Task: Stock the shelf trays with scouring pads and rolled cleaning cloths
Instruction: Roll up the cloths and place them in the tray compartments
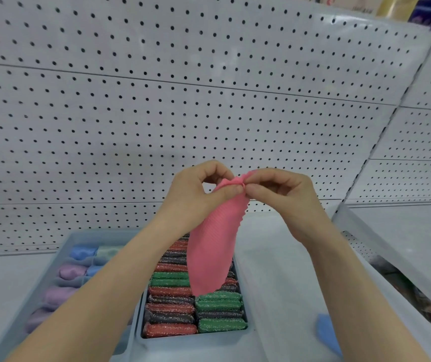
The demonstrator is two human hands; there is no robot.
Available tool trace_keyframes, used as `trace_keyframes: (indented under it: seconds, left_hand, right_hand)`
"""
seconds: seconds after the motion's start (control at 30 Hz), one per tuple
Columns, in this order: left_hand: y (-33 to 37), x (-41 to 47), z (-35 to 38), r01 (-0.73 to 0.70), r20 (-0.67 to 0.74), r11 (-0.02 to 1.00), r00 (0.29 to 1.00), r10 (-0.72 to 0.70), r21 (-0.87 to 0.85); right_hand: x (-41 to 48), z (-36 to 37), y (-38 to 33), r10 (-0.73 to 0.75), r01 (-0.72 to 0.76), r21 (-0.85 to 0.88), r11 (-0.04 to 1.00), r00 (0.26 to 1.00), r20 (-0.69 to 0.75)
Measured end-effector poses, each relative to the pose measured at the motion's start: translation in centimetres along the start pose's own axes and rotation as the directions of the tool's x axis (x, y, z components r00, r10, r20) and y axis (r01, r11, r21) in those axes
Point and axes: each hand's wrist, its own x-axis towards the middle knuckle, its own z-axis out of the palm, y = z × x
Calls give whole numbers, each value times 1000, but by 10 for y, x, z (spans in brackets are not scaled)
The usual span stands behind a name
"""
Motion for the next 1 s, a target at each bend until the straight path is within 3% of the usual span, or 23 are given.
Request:
trace_keyframes:
  seconds: [0.27,0.4,0.5,0.6,0.73,1.0]
  left_hand:
    - [-2,4,3,23,51,997,998,-27,80]
    - [-8,5,5,70,15,997,997,-70,23]
    - [-14,4,5,106,21,994,994,-105,-31]
    - [-20,5,7,132,52,988,990,-128,-76]
    - [-25,6,8,183,55,977,983,-178,-109]
    - [-33,7,2,229,-3,966,973,-231,-120]
  right_hand:
    - [1,0,6,9,-5,-55,998,998,69]
    - [0,-1,7,26,-22,-53,998,997,72]
    - [-2,-4,7,15,-3,-75,997,988,154]
    - [-1,-5,11,-15,79,-243,967,967,253]
    - [2,-2,15,-79,194,-472,860,965,252]
    - [-5,-3,16,79,121,-540,833,940,332]
